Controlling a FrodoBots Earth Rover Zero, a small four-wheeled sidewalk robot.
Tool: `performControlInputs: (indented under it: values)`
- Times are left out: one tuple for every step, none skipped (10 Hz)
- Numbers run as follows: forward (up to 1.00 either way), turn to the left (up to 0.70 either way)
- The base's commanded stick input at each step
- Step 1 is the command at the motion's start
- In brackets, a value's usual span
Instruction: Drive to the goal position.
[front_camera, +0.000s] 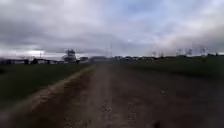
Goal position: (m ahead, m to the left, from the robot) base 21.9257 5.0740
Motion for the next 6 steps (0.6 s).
performControlInputs:
  values:
    - [0.85,0.0]
    - [0.85,0.0]
    - [0.85,0.0]
    - [0.85,0.34]
    - [0.85,0.34]
    - [0.85,0.25]
